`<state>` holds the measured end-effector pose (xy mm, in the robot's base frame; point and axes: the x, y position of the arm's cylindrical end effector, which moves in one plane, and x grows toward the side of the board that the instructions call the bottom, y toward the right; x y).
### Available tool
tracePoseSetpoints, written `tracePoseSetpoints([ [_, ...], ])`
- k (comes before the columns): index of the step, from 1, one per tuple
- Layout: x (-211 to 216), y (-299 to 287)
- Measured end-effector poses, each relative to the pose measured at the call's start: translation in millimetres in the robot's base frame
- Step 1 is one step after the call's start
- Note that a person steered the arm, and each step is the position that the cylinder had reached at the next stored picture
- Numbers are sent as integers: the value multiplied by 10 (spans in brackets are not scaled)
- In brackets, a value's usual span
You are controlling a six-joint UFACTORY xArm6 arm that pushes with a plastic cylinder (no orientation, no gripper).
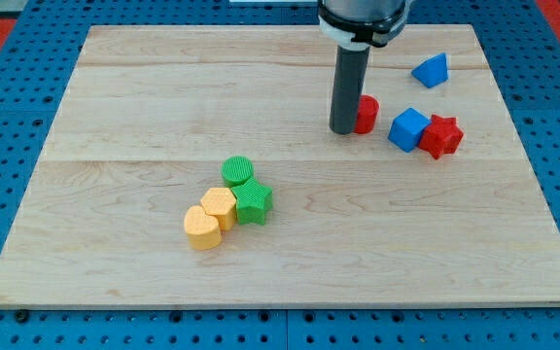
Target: Push blue triangle near to the blue cube
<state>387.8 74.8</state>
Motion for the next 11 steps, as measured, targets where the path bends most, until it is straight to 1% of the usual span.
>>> tracePoseSetpoints([
  [1,38,253],
  [2,90,335],
  [3,-190,-395],
  [4,-952,188],
  [5,-1571,555],
  [6,-1677,913],
  [7,-1183,1188],
  [8,-954,1207],
  [9,-1308,1345],
  [10,-1045,1679],
  [11,-657,1025],
])
